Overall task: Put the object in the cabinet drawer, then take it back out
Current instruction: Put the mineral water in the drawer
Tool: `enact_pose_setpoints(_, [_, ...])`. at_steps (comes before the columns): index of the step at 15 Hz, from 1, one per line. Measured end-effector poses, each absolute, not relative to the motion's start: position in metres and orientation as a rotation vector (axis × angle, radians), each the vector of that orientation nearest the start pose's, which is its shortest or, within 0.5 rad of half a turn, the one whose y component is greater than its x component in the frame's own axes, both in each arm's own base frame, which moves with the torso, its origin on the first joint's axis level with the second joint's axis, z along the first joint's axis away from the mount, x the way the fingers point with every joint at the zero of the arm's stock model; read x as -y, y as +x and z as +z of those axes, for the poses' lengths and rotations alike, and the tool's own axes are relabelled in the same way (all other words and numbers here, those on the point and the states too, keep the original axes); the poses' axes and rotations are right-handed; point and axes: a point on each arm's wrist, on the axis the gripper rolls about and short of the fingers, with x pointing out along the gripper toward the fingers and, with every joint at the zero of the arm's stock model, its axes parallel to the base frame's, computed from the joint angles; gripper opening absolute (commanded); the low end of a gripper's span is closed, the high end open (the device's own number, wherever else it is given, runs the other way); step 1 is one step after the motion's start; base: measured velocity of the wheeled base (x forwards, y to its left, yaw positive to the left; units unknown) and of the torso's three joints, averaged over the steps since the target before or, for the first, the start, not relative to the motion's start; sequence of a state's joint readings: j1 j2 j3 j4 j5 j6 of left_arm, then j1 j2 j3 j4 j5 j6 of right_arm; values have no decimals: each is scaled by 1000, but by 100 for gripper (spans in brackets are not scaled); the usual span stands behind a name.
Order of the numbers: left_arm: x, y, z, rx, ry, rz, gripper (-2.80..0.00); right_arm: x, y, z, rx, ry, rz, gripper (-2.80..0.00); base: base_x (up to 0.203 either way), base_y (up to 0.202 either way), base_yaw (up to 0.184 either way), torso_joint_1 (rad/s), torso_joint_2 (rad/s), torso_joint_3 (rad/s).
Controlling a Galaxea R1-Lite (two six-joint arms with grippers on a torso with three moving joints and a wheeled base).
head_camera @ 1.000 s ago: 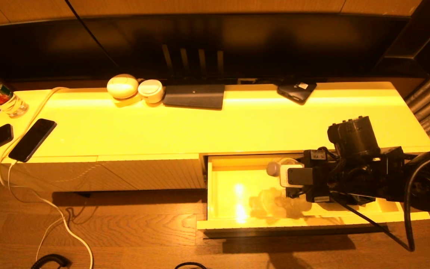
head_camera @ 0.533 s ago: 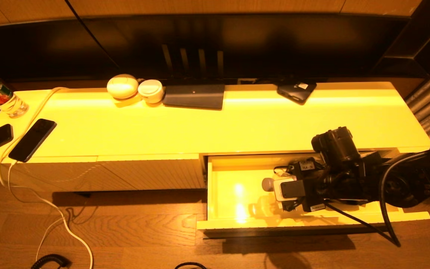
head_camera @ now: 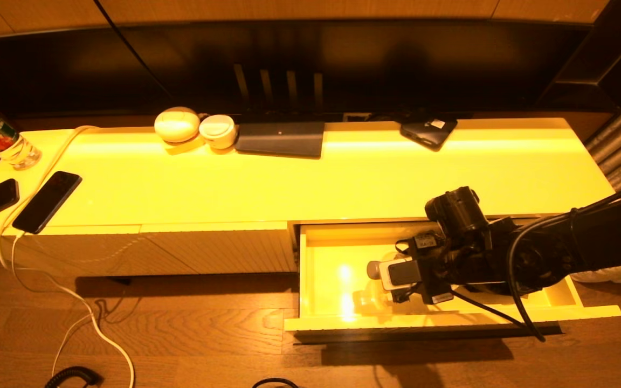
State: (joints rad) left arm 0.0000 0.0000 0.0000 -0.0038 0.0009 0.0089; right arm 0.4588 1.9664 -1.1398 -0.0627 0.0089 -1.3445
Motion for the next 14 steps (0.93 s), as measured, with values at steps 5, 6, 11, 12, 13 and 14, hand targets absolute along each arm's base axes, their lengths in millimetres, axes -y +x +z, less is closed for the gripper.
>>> enact_pose_setpoints(5, [0, -23, 76, 4, 9, 2, -280, -174, 336, 132, -288, -1422, 875, 0, 0, 0, 0, 0, 0, 0])
enact_pose_setpoints(6, [0, -23, 76, 4, 9, 1, -280, -175, 336, 132, -286, -1422, 874, 0, 0, 0, 0, 0, 0, 0])
enact_pose_setpoints(11, [0, -23, 76, 4, 9, 1, -280, -175, 336, 139, -265, -1419, 863, 0, 0, 0, 0, 0, 0, 0])
enact_pose_setpoints(12, [0, -23, 76, 4, 9, 1, -280, -175, 335, 142, -260, -1419, 859, 0, 0, 0, 0, 0, 0, 0])
enact_pose_setpoints(13, [0, -23, 76, 4, 9, 1, -280, -175, 335, 144, -256, -1418, 856, 0, 0, 0, 0, 0, 0, 0])
enact_pose_setpoints(14, [0, -23, 76, 4, 9, 1, -280, -176, 335, 145, -250, -1418, 855, 0, 0, 0, 0, 0, 0, 0])
